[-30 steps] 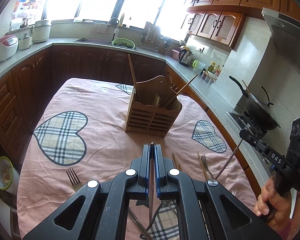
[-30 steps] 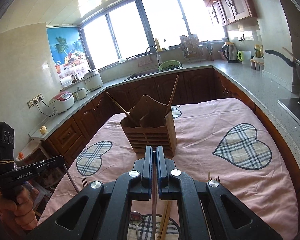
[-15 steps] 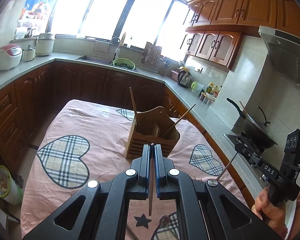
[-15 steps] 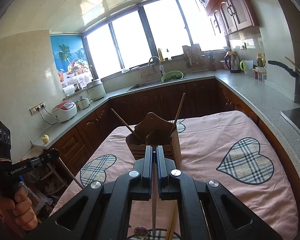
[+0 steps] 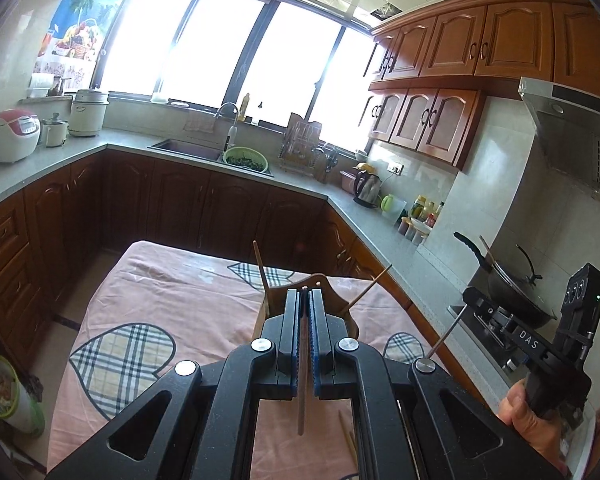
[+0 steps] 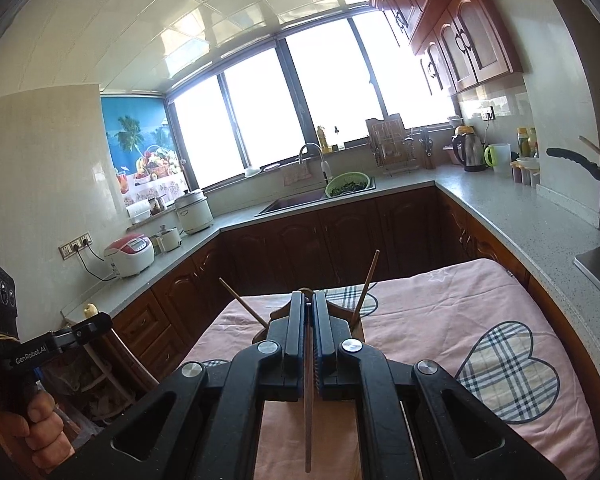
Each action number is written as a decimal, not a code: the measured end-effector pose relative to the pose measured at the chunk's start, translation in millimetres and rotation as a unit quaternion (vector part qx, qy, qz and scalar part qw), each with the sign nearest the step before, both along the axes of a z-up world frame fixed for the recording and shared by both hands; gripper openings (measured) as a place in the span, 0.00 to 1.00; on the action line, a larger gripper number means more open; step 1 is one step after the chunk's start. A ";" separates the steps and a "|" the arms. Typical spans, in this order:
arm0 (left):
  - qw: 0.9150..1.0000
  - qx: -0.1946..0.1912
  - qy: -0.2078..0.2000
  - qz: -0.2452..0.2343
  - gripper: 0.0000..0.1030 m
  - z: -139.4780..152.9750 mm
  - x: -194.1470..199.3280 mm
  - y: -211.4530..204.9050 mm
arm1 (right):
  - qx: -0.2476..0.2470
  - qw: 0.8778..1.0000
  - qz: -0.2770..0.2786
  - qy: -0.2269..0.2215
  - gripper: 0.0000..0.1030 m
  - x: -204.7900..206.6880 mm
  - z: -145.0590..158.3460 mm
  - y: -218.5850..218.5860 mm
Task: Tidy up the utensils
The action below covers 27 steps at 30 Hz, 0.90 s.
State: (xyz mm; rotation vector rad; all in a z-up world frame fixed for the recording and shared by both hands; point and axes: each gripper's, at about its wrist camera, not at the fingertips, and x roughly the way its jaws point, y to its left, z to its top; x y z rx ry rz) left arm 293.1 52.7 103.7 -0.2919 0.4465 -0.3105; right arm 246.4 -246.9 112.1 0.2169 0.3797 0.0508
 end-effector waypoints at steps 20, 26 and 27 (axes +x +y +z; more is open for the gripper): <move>0.998 0.011 -0.064 0.019 0.03 -8.2 97.5 -20.0 | 0.013 0.996 -0.039 -0.076 0.03 78.5 33.7 -29.8; 0.997 0.023 -0.068 0.026 0.03 -25.3 127.9 -35.4 | 0.014 0.996 -0.046 -0.069 0.03 103.7 18.9 -36.2; 0.997 0.024 -0.067 0.028 0.03 -29.9 132.3 -37.2 | 0.014 0.997 -0.047 -0.066 0.03 107.1 14.0 -36.0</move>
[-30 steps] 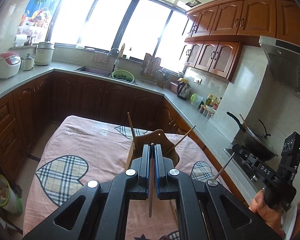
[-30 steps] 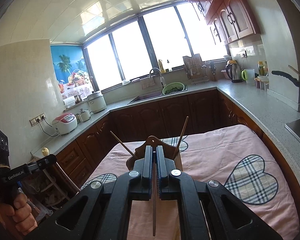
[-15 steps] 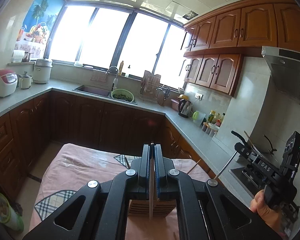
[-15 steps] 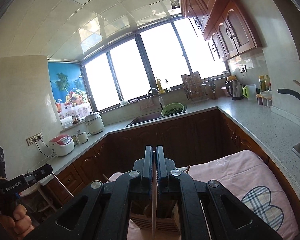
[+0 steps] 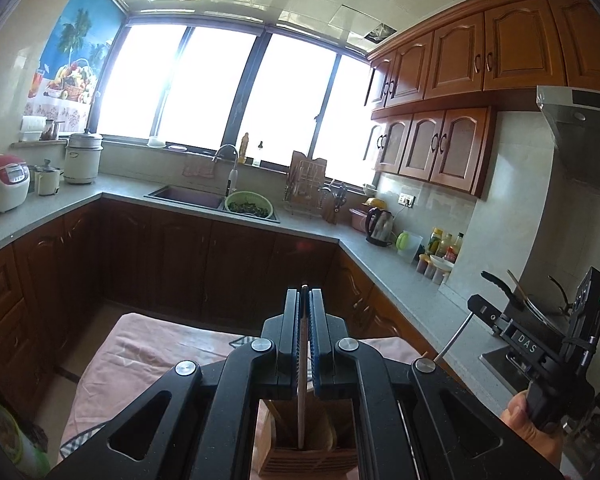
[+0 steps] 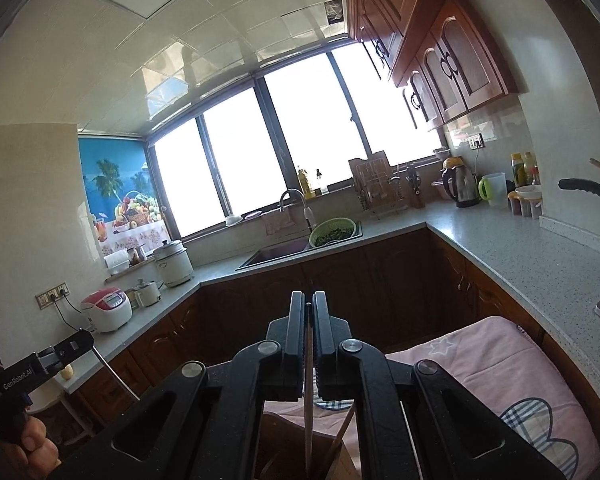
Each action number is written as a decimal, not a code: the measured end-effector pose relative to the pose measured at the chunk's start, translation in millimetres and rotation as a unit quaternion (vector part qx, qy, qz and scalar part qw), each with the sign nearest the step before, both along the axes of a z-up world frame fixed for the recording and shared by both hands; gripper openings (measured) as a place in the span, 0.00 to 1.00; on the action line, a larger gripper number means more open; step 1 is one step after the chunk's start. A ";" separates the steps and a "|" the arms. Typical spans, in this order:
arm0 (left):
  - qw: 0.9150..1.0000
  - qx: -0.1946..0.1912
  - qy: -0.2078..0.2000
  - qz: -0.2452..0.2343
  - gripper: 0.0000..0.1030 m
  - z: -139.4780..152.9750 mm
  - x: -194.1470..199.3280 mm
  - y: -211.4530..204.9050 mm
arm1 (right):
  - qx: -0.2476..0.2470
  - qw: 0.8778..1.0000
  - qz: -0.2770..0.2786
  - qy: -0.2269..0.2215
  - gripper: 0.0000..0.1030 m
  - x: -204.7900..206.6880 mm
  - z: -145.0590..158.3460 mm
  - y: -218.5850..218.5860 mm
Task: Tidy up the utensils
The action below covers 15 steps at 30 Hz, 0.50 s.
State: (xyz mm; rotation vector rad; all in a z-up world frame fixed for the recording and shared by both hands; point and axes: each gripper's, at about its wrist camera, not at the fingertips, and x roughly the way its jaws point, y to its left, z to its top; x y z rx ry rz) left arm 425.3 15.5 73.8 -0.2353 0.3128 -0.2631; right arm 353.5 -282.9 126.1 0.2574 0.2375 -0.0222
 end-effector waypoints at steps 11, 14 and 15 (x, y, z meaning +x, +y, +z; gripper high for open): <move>0.999 0.006 0.041 0.009 0.03 -58.1 45.0 -24.1 | 0.006 0.999 -0.004 0.039 0.03 18.4 -63.8 3.6; 0.998 0.003 0.055 0.012 0.03 -63.4 56.4 -25.7 | 0.007 0.999 -0.007 0.050 0.03 19.8 -73.4 1.6; 0.998 0.003 0.058 0.013 0.03 -64.1 57.2 -23.1 | 0.008 0.999 -0.009 0.052 0.03 19.6 -75.9 0.9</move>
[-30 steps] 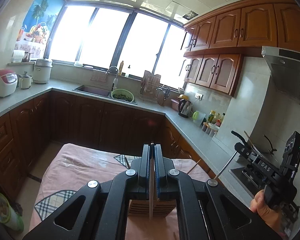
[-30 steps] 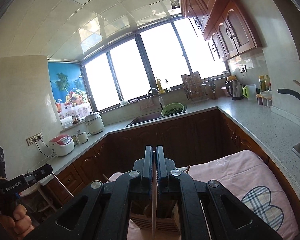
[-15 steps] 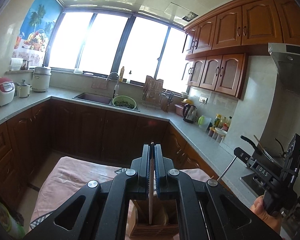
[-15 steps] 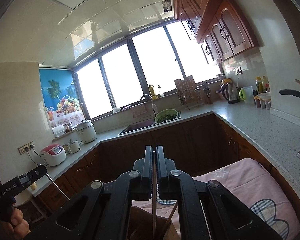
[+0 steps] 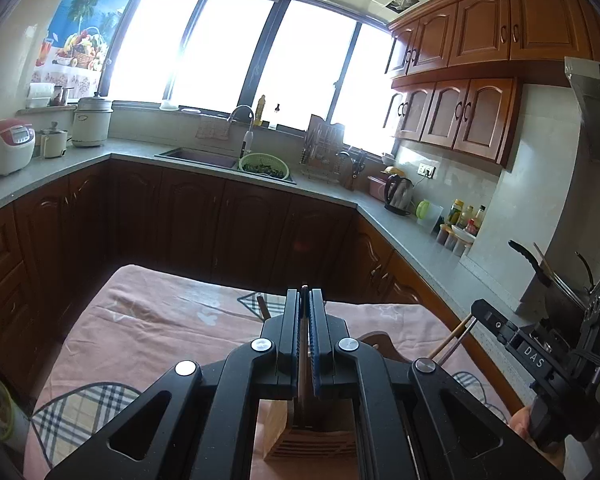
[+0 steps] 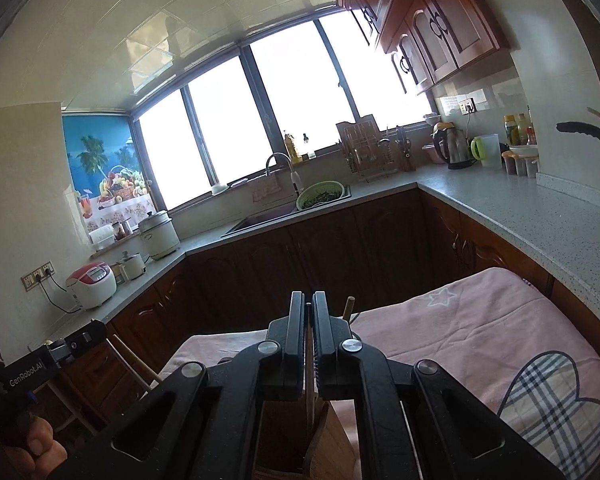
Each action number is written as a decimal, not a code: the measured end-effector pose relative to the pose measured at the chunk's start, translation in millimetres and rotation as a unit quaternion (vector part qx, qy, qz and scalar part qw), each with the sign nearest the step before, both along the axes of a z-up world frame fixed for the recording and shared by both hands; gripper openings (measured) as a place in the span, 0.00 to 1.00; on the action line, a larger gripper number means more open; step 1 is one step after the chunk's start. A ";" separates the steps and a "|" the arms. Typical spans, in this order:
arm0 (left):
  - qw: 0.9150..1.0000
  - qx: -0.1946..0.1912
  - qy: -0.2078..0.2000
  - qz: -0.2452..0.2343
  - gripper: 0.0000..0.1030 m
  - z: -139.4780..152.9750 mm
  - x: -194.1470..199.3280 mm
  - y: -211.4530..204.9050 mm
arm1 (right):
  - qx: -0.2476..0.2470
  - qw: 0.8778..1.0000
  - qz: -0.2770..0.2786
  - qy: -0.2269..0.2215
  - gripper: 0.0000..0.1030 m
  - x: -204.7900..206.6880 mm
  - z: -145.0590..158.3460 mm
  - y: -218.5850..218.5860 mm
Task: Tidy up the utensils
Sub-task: 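Drop the metal chopstick into the holder by opening the right tool, then move both tools back over the utensils lying on the cloth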
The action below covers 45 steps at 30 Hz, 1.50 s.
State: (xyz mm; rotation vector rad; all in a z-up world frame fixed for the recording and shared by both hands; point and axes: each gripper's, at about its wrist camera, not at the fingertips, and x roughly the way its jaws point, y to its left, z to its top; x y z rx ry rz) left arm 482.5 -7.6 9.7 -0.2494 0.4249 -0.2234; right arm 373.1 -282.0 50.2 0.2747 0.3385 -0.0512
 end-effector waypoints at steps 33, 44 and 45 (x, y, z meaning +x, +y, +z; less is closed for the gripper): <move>0.999 -0.016 0.037 0.004 0.66 9.7 -26.0 16.8 | 0.035 0.999 0.002 0.004 0.64 -26.8 5.3 -7.8; 0.998 -0.016 0.057 0.012 0.76 10.1 -107.9 41.8 | 0.031 0.999 0.012 -0.006 0.78 -90.2 18.5 -3.7; 0.998 -0.016 0.061 0.014 0.76 11.3 -116.0 44.3 | 0.030 0.999 0.013 -0.005 0.78 -96.7 18.4 -2.9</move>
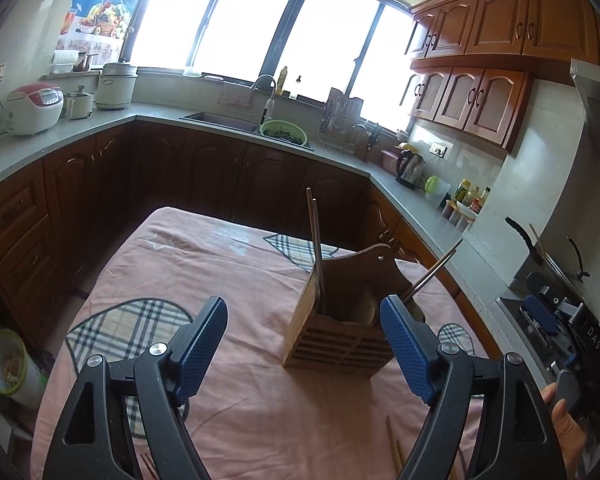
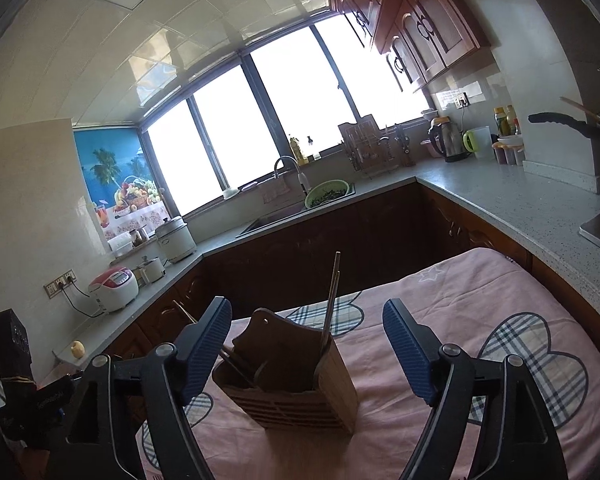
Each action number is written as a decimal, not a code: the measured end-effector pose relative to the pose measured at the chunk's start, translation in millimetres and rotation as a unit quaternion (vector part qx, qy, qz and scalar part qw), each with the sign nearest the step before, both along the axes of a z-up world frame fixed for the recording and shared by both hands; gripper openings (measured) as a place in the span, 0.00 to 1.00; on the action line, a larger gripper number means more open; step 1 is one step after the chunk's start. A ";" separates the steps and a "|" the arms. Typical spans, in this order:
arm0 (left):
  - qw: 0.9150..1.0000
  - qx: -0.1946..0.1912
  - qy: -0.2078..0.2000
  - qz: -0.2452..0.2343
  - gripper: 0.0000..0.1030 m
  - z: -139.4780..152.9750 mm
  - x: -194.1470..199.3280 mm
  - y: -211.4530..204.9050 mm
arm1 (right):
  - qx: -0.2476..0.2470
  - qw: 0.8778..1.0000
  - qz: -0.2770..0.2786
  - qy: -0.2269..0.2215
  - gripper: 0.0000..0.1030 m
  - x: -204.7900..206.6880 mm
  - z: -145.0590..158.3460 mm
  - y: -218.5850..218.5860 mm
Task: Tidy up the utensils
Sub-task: 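Move both tools back over the utensils lying on the cloth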
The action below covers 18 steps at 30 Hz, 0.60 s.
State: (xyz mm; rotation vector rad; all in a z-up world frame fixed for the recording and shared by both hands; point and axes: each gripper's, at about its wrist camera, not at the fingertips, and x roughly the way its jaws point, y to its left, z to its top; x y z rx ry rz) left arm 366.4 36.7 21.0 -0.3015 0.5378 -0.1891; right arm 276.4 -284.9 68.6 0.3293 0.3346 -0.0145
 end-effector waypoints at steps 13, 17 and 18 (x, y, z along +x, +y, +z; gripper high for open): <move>0.999 -0.012 0.038 0.016 0.76 3.6 -88.4 25.9 | -0.019 0.999 0.003 0.032 0.83 -84.9 -13.0 11.8; 0.999 -0.005 0.048 0.018 0.76 0.7 -111.0 28.5 | -0.016 0.999 0.000 0.046 0.83 -105.7 -23.6 14.2; 0.998 -0.003 0.053 0.018 0.76 -0.2 -114.6 28.3 | -0.015 0.999 -0.001 0.051 0.83 -109.9 -26.0 14.9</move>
